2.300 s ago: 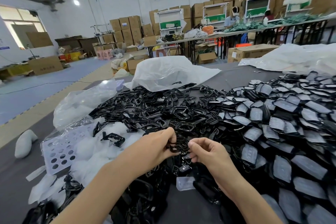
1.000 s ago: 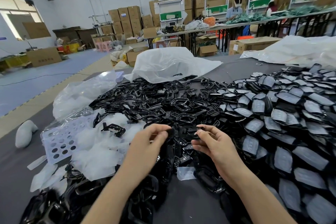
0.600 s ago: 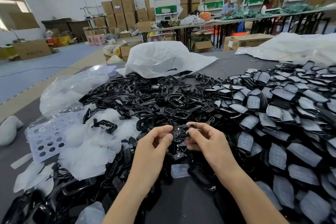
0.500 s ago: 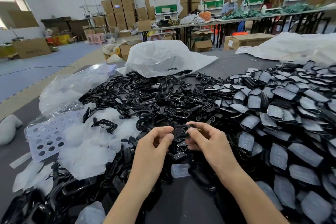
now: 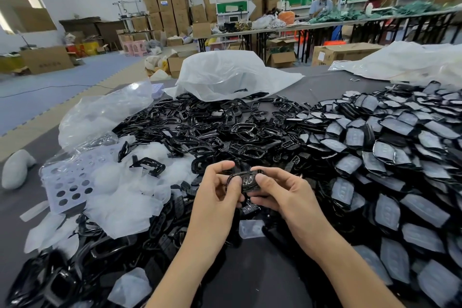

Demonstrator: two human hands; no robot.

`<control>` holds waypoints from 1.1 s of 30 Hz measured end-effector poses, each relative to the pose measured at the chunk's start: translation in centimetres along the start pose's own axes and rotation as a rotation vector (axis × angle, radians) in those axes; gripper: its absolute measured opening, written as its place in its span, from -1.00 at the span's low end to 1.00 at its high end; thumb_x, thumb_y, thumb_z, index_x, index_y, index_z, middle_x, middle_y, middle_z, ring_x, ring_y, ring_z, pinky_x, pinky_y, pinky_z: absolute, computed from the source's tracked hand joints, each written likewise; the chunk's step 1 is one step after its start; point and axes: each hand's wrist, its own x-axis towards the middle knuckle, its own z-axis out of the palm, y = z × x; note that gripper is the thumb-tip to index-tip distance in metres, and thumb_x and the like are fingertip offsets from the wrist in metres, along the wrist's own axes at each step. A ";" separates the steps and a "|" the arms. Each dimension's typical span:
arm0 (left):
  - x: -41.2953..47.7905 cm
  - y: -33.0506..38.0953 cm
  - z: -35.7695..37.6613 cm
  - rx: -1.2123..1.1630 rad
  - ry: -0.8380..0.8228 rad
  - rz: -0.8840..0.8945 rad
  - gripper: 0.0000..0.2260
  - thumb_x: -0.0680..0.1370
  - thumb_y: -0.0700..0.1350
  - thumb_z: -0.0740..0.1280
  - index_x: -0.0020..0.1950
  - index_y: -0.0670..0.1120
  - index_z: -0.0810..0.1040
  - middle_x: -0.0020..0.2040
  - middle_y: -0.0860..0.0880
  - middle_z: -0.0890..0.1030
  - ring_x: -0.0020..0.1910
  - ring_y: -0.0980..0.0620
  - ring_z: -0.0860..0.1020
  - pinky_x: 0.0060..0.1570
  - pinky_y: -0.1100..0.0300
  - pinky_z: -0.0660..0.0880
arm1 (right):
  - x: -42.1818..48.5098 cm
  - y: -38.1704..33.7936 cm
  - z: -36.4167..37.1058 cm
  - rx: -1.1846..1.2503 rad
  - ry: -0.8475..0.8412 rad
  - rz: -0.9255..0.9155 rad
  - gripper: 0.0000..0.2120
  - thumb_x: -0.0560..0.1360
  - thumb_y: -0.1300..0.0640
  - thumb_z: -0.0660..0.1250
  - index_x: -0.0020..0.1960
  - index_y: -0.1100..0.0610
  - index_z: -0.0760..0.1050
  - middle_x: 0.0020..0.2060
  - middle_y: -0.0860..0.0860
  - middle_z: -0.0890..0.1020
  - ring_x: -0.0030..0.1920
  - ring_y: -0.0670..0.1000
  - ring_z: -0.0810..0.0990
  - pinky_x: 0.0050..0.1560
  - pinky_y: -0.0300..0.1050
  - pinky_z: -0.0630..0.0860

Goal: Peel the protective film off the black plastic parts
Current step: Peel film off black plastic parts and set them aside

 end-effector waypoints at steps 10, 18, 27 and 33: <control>-0.5 -0.4 -0.2 0.282 0.056 0.146 -0.80 0.61 -0.13 0.34 0.06 0.20 0.61 -0.05 0.31 0.65 -0.05 0.29 0.62 -0.03 0.38 0.49 | -0.2 0.3 0.2 -0.191 0.020 -0.086 -0.78 0.52 0.26 0.46 -0.10 -0.07 0.65 -0.15 0.06 0.73 -0.14 0.10 0.76 -0.12 -0.23 0.65; 2.7 -0.3 -8.8 0.959 0.091 0.035 -0.73 0.64 -0.05 0.23 0.32 -0.01 0.51 0.14 -0.07 0.55 0.08 -0.03 0.51 0.07 0.11 0.45 | 0.6 0.7 -0.8 -0.242 0.218 -0.151 -0.74 0.56 0.22 0.42 -0.09 -0.16 0.60 -0.13 0.03 0.73 -0.14 0.00 0.76 -0.15 -0.25 0.63; 2.9 -0.6 -12.4 1.144 -0.053 -0.118 -0.91 0.61 0.00 0.29 0.06 0.02 0.50 0.05 0.01 0.52 0.12 -0.04 0.49 0.05 0.02 0.48 | 0.4 0.9 -0.6 -0.305 0.250 -0.154 -0.74 0.57 0.18 0.42 -0.08 -0.21 0.57 -0.15 -0.05 0.72 -0.14 -0.03 0.75 -0.15 -0.25 0.63; 1.7 1.7 -8.9 0.477 0.056 0.104 -0.85 0.62 -0.10 0.30 -0.01 0.18 0.51 -0.15 0.13 0.59 -0.14 0.24 0.56 -0.20 0.43 0.44 | 0.4 0.0 -0.4 -0.033 0.241 -0.085 -0.90 0.55 0.26 0.42 0.02 0.09 0.57 -0.16 0.04 0.74 -0.10 0.07 0.76 -0.19 -0.26 0.63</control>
